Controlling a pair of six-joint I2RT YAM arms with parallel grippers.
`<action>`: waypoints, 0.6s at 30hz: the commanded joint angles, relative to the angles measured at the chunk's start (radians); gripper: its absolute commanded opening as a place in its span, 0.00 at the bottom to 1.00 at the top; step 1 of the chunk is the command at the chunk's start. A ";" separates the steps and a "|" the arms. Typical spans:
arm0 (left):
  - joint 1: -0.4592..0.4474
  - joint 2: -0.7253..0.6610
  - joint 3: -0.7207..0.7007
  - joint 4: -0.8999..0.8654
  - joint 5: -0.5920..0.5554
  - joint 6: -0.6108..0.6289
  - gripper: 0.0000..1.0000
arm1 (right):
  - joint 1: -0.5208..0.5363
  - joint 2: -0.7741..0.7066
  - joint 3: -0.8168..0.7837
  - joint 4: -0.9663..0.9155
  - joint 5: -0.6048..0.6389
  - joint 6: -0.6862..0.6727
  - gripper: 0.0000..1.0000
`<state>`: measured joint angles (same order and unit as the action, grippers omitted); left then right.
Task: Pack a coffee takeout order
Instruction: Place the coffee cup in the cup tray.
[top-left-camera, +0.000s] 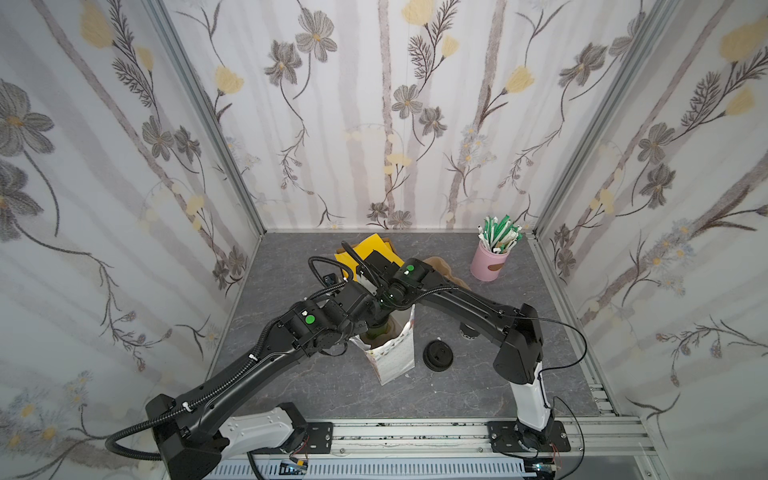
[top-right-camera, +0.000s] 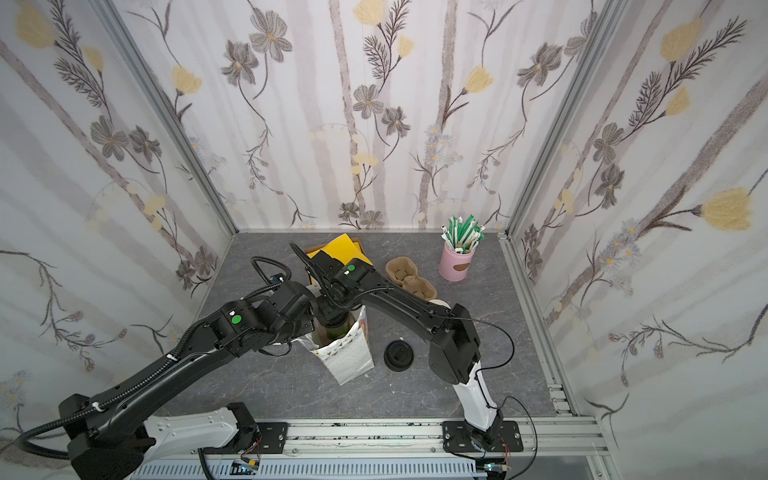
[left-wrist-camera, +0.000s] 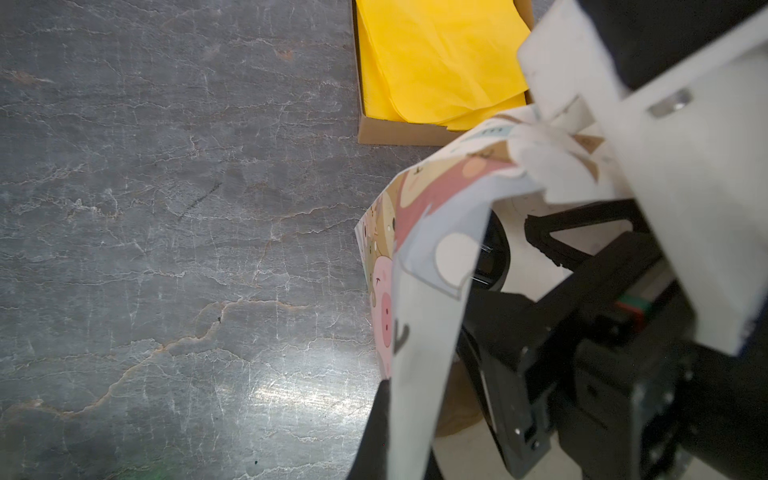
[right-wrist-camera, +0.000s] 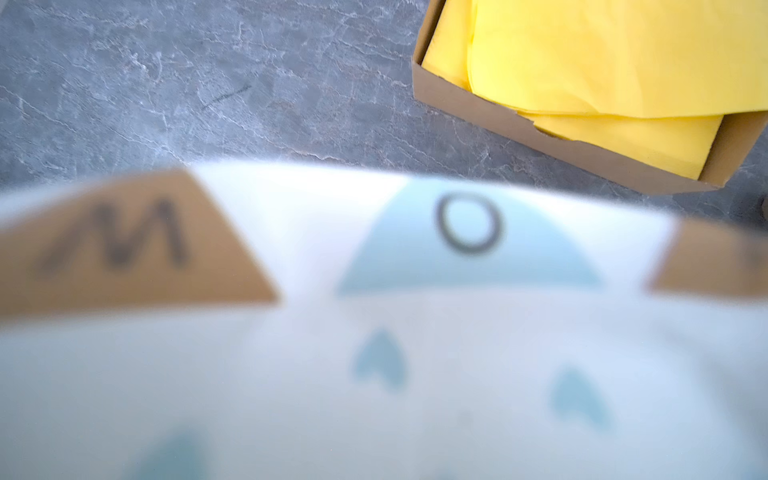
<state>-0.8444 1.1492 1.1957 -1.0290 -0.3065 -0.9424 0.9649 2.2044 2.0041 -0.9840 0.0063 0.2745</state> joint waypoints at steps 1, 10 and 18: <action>0.000 -0.006 -0.005 -0.014 -0.026 -0.001 0.00 | -0.006 -0.024 0.014 0.016 0.000 0.012 0.86; -0.001 -0.008 -0.002 -0.015 -0.029 -0.012 0.00 | -0.040 -0.071 0.015 0.033 -0.118 0.036 0.86; 0.000 -0.006 -0.004 -0.016 -0.027 -0.027 0.00 | -0.051 -0.066 0.006 0.079 -0.305 0.023 0.82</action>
<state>-0.8444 1.1435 1.1912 -1.0271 -0.3103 -0.9573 0.9157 2.1414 2.0121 -0.9665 -0.1978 0.2985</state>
